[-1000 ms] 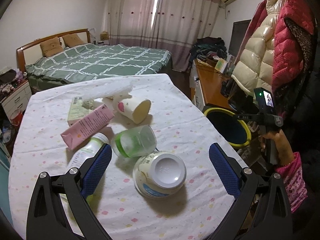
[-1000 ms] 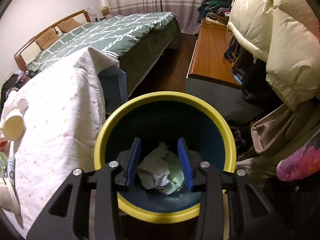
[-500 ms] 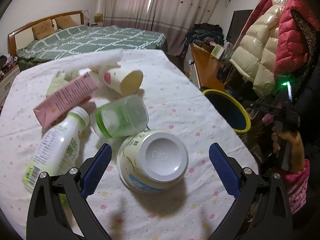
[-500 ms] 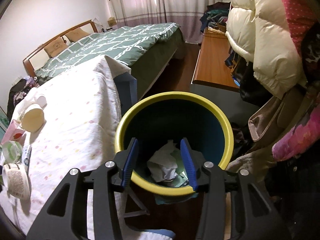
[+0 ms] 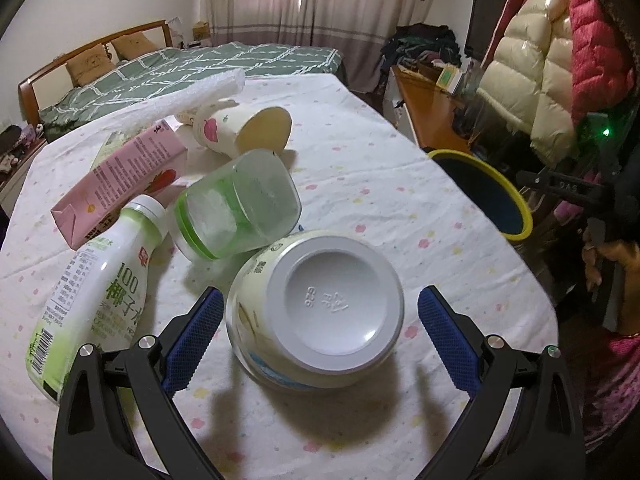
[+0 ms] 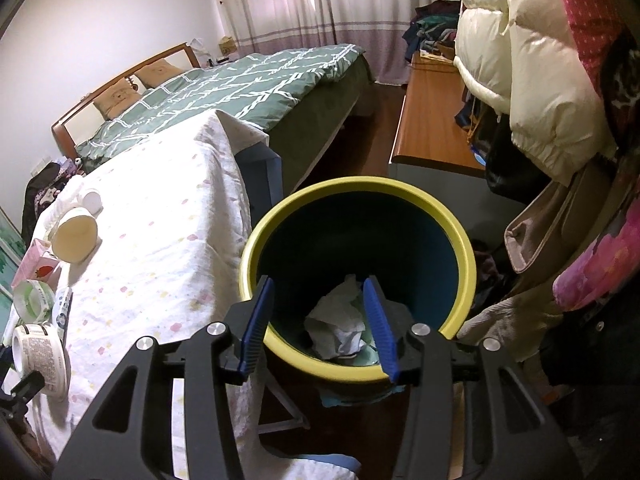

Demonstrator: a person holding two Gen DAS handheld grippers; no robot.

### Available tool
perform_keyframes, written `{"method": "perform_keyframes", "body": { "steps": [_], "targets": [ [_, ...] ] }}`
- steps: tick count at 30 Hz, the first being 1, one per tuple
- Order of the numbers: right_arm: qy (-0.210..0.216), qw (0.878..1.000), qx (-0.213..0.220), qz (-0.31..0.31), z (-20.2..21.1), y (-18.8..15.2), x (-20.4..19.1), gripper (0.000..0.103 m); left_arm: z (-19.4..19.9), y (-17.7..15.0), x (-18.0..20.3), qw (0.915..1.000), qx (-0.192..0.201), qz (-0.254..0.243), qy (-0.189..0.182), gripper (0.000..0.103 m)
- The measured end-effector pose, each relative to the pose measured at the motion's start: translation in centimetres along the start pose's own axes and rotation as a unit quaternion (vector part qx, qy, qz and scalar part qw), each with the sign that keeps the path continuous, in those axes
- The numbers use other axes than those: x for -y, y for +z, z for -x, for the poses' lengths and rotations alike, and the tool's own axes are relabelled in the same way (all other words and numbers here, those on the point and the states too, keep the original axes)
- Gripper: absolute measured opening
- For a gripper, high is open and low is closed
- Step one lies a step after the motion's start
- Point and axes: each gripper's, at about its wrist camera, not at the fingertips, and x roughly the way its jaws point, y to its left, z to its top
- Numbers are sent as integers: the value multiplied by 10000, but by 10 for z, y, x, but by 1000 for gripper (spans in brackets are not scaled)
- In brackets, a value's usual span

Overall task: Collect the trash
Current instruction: 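Grasp the upturned white bowl with the left gripper and lift it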

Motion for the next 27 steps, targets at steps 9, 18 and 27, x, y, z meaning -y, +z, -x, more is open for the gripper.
{"method": "perform_keyframes", "body": {
  "steps": [9,18,27],
  "targets": [
    [44,9999,-62,-106,-5,-5,8,45,-9,0,1,9999,-75,-10,134,85],
    [119,9998,-75,-170,-5,-10,11,45,11,-7,12,9991,-22,-361,223,84],
    [164,9995,-32,-252,1,-16,15,45,46,-20,16,9985,111,-535,104,84]
  ]
}}
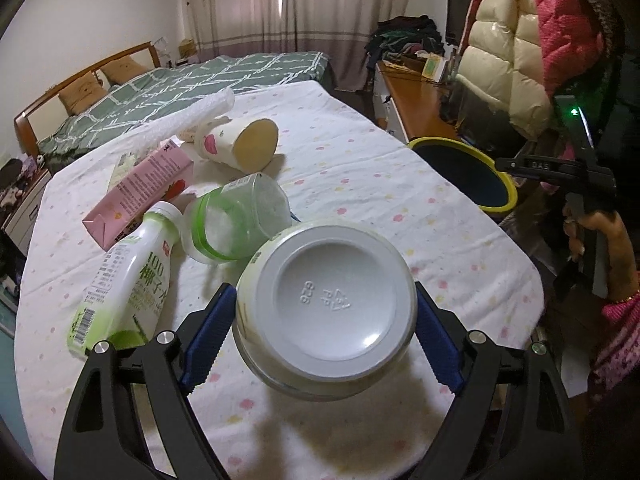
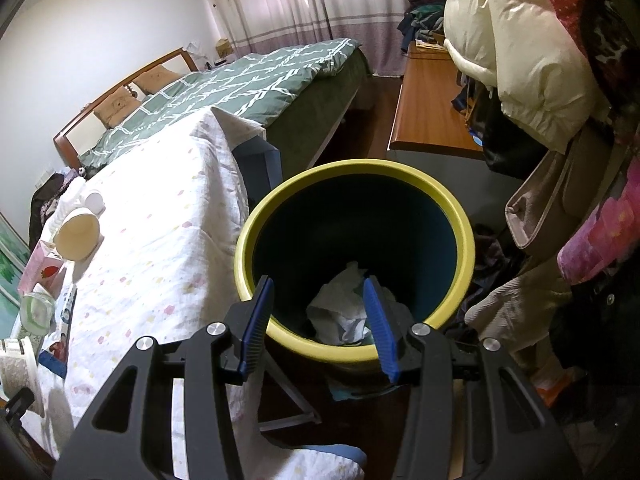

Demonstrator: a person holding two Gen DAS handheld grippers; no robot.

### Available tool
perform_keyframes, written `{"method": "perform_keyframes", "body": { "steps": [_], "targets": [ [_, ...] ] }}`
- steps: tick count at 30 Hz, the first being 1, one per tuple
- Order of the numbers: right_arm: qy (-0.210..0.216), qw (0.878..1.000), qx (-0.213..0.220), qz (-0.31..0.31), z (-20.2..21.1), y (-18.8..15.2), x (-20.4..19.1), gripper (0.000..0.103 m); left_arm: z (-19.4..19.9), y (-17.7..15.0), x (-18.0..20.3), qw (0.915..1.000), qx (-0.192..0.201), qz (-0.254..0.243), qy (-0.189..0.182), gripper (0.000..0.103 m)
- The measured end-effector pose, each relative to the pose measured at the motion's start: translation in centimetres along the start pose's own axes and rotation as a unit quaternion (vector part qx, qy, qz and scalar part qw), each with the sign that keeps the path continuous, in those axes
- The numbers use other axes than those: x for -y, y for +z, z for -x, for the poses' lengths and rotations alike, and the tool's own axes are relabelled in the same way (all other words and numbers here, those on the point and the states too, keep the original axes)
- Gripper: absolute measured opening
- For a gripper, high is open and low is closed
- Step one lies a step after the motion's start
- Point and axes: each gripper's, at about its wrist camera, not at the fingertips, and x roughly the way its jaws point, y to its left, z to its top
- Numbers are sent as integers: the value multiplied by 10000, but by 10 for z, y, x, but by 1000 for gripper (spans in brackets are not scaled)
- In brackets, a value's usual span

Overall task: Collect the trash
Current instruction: 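Grasp the upturned white bowl with the left gripper and lift it, then carry the white bowl into the bin and open the left gripper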

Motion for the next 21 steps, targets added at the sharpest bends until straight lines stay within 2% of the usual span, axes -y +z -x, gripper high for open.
{"method": "perform_keyframes", "body": {
  "steps": [5,11,21],
  "targets": [
    [23,10000,25,-22,3,-1,2,45,12,1,7,9998,104,35,-171,84],
    [31,9999,148,-66,16,-4,6,45,14,23,26,9985,272,-142,-459,84],
    [-340,9985,352,-248,40,-16,36,45,-31,88,89,9901,269,-719,-1172,84]
  ]
}}
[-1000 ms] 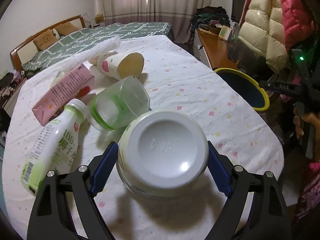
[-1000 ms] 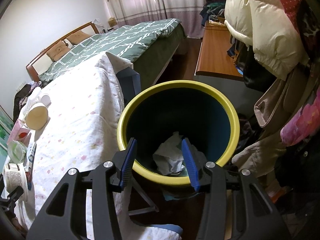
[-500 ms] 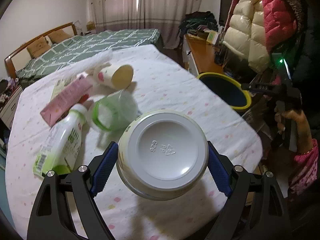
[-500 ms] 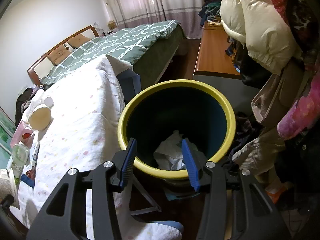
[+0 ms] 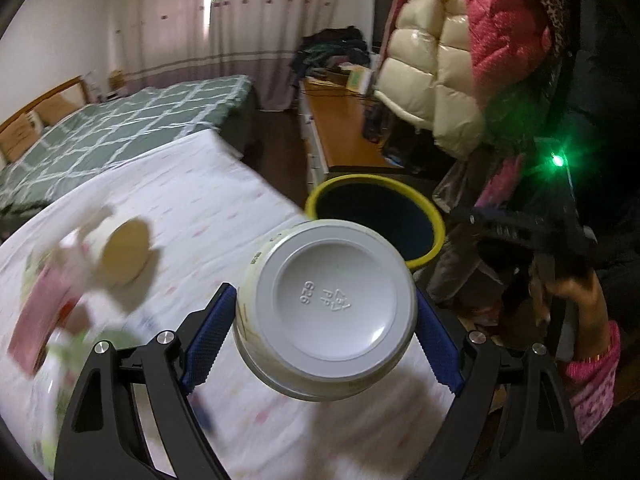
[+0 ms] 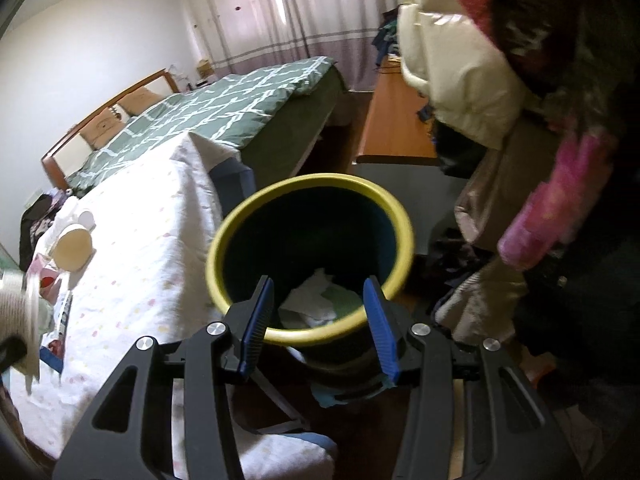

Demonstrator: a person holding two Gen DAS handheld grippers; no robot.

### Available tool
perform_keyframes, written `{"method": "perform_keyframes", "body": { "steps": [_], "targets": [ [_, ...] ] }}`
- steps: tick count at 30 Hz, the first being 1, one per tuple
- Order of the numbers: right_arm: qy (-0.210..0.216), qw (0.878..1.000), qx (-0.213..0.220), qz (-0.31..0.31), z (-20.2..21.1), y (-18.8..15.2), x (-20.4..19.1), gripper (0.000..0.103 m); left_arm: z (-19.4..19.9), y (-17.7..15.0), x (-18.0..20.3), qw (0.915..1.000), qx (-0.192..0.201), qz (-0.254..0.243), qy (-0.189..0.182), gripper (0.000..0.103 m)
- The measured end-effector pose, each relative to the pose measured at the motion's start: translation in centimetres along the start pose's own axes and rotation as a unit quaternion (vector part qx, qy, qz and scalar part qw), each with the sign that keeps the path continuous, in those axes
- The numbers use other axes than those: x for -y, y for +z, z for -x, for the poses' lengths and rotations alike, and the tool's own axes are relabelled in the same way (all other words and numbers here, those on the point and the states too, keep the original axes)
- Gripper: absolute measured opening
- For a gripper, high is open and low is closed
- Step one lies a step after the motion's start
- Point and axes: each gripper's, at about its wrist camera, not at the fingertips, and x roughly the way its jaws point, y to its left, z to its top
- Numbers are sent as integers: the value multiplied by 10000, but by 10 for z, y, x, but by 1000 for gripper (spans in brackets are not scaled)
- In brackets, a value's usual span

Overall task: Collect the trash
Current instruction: 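Carry the white bowl into the bin and open the left gripper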

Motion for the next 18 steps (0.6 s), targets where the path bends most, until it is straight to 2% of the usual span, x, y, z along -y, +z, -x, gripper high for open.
{"method": "perform_keyframes", "body": {
  "steps": [9,14,18],
  "targets": [
    [-288,9995,-19,-121,11,-13,30,45,-82,74,42,9982,-124,-338,-481,84],
    [-350,9991,-33,-216,13,-18,43,45,-141,97,63,9970,-436,-428,-474,85],
    [-383,9988,-92,-297,10,-22,50,45,-179,103,72,9960,-662,-475,-373,85]
  ]
}}
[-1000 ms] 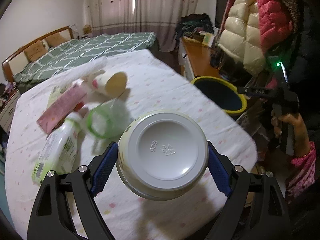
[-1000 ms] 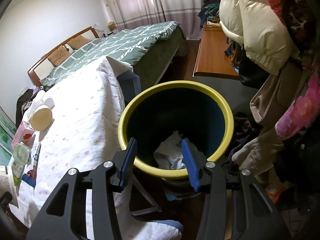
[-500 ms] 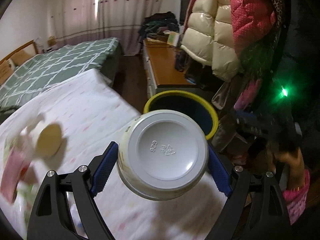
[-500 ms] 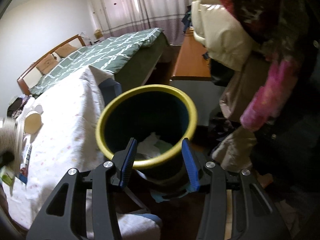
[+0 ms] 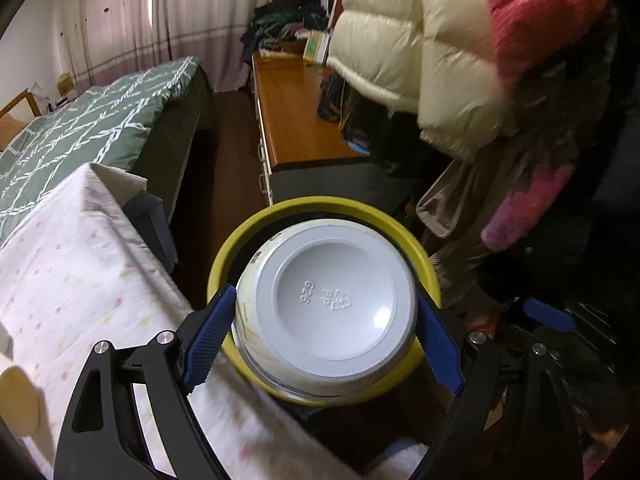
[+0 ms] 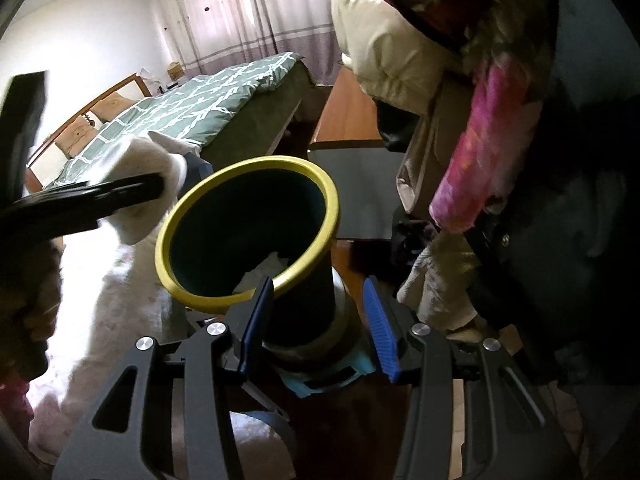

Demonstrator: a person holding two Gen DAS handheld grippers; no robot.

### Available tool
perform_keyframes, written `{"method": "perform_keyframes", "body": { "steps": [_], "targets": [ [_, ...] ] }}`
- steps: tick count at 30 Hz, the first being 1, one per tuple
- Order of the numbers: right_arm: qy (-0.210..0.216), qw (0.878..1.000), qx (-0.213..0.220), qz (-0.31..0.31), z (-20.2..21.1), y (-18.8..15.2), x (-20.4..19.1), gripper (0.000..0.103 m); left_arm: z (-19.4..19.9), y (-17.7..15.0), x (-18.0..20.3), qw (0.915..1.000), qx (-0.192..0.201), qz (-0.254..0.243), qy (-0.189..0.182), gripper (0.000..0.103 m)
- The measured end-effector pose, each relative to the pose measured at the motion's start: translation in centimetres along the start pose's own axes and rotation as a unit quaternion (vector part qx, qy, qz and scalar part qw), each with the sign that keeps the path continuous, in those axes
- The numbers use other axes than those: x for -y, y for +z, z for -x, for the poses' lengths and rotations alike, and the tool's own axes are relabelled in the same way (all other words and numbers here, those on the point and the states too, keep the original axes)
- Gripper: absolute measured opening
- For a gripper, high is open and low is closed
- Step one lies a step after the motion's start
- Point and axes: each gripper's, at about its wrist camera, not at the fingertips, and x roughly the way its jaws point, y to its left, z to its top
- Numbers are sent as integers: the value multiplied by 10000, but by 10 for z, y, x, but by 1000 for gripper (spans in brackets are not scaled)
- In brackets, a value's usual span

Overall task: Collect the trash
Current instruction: 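Carry the white bowl into the bin and open the left gripper, then move both tools back over the remaining table items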

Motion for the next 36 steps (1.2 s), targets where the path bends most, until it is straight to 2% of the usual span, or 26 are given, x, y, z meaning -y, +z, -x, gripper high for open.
{"method": "perform_keyframes", "body": {
  "steps": [3,4,6,10,19,23,29,32,33,36],
  "targets": [
    [-26,10000,-63,-44,-4,-2,4,45,-25,8,3,9999,-128,-8,113,86],
    [-31,9999,-77,-56,-6,-2,6,45,-29,8,3,9998,-157,8,128,92],
    [-28,9999,-100,-81,-6,-3,5,45,-36,13,1,9996,-175,102,176,95],
    [-2,9999,-121,-70,-7,-4,4,45,-21,17,-5,9996,-24,253,140,95],
    [211,9995,-167,137,-8,-8,-22,45,96,-15,-26,9950,847,436,302,98],
    [353,9985,-154,376,-4,-8,-50,45,150,-43,-47,9899,1163,570,583,98],
    [543,9955,-95,766,5,-8,-98,45,222,-91,-106,9759,1511,1181,1041,98],
    [615,9938,-63,929,8,-9,-123,45,257,-117,-139,9631,1769,1426,1439,98],
    [636,9931,-47,988,9,-9,-133,45,270,-127,-154,9566,1858,1505,1668,98],
    [710,9908,-19,1148,11,-11,-161,45,294,-151,-189,9432,1942,1738,2060,98]
  ]
}}
